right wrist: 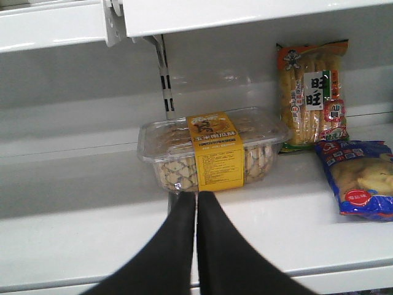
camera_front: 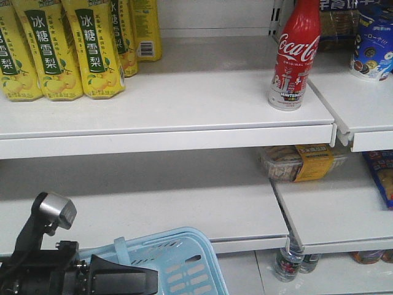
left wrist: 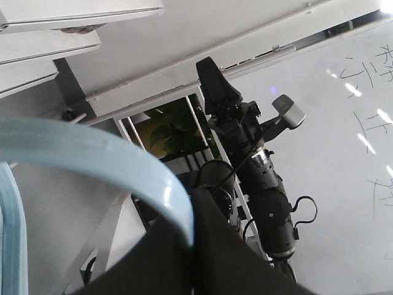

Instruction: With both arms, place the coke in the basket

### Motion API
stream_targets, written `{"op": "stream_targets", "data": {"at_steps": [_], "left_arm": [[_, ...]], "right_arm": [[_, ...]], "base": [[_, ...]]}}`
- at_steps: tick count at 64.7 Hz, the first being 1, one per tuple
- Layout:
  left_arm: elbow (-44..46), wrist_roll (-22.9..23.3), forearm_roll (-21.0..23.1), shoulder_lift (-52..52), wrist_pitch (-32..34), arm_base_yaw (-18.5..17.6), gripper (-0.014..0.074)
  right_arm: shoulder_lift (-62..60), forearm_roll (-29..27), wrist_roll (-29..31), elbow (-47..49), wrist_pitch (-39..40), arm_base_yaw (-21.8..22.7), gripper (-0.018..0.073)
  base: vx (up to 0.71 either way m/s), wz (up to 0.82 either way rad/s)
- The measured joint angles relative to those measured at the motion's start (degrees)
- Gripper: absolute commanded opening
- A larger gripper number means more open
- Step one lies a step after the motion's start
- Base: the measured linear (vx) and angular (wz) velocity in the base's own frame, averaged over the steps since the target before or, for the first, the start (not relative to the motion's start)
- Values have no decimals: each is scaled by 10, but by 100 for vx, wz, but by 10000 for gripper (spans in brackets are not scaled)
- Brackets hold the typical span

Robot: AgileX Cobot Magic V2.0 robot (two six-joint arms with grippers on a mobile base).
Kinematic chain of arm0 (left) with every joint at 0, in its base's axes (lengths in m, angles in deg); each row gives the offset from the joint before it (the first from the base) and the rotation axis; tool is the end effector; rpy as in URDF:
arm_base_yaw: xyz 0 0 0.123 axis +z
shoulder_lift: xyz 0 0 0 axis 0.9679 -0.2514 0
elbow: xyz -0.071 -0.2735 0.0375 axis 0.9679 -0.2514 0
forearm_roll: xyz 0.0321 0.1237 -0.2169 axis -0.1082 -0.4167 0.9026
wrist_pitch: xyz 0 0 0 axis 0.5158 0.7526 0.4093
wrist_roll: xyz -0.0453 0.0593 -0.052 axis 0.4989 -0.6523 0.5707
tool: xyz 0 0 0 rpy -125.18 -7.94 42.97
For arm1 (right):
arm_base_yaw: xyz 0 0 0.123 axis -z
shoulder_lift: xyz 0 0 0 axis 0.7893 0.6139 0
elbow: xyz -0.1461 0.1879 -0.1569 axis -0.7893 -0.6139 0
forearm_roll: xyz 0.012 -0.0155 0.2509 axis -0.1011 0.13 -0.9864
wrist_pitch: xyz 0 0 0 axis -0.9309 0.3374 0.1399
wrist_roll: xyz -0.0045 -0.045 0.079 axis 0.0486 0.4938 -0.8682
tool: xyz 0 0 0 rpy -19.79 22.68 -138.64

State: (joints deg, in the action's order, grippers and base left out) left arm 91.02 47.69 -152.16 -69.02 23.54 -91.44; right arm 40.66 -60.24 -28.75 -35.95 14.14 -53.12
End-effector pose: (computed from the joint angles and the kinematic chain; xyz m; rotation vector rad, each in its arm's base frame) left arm 0.1409 -0.1258 0.2328 0.2271 2.1647 -1.8062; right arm 0.0564 0.0015 0.1891 0.0999 1.6679 0.1259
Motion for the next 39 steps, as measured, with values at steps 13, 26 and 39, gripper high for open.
{"op": "stream_targets", "data": {"at_steps": [13, 26, 39], "left_arm": [[0, 0, 0, 0, 0, 0, -7], [0, 0, 0, 0, 0, 0, -7], [0, 0, 0, 0, 0, 0, -7]], "right_arm": [[0, 0, 0, 0, 0, 0, -5], [0, 0, 0, 0, 0, 0, -5], [0, 0, 0, 0, 0, 0, -5]], "base": [[2, 2], [0, 1], [0, 0]]}}
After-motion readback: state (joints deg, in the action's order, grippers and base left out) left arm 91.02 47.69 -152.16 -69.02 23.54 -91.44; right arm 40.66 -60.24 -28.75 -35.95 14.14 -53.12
